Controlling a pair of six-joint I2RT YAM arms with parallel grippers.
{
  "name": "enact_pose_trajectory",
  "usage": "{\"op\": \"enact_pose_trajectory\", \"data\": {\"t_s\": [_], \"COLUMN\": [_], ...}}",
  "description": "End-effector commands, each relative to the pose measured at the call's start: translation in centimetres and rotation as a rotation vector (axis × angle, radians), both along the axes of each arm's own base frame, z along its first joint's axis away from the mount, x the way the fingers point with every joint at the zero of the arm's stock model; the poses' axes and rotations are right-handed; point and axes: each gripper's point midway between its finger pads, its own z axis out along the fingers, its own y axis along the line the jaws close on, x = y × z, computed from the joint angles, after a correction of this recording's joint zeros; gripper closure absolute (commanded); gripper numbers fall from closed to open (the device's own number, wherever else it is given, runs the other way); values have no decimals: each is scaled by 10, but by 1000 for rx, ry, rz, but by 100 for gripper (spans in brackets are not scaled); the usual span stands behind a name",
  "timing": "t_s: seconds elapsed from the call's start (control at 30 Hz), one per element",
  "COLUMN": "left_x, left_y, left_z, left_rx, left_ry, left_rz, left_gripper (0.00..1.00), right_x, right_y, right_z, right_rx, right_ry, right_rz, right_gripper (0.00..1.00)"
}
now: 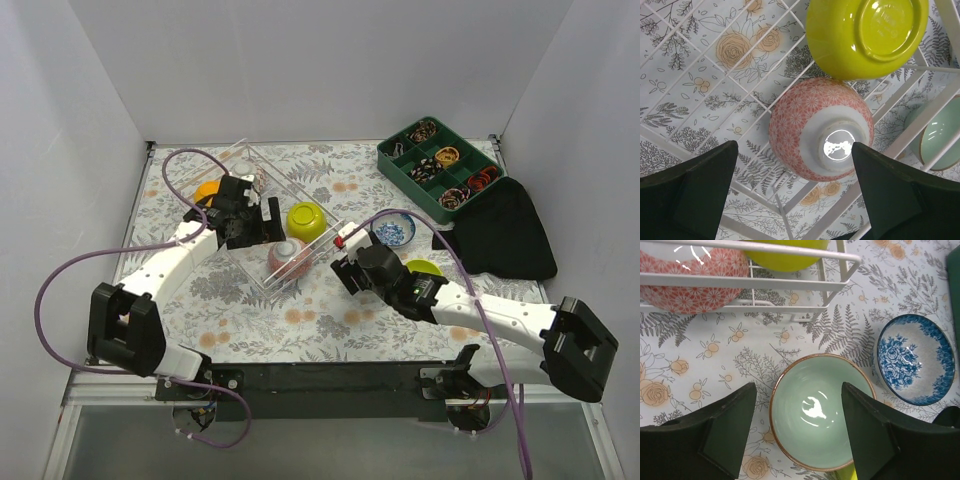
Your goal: Unload the bowls from the dish rack
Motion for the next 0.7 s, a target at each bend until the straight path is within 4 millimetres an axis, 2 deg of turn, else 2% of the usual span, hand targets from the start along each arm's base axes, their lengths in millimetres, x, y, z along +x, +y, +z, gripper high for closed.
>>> {"op": "enact_pose_trajectory", "data": {"t_s": [0.0, 0.2, 0.23, 0.43, 0.67], "left_x": [1, -3, 0, 5, 21], "left_y": [-1, 5, 12, 20, 39], "left_z": [2, -10, -11, -12, -18], "left_rx": [41, 107, 140, 191, 301], "left_ry": [28, 75, 68, 55, 25], "left_rz": [-15, -16, 5, 34, 107], "left_gripper": [2, 13, 14, 16, 17], "right_x": [5, 4, 4, 3, 2], "right_y": [-3, -8, -9, -13, -18], "right_z": [29, 29, 29, 27, 27], "right_rx": [68, 87, 88, 89, 88], "right_ry": [-51, -49, -51, -50, -55], "right_rz": [-52, -78, -79, -90, -104], "right_gripper": [23, 23, 23, 24, 24]}}
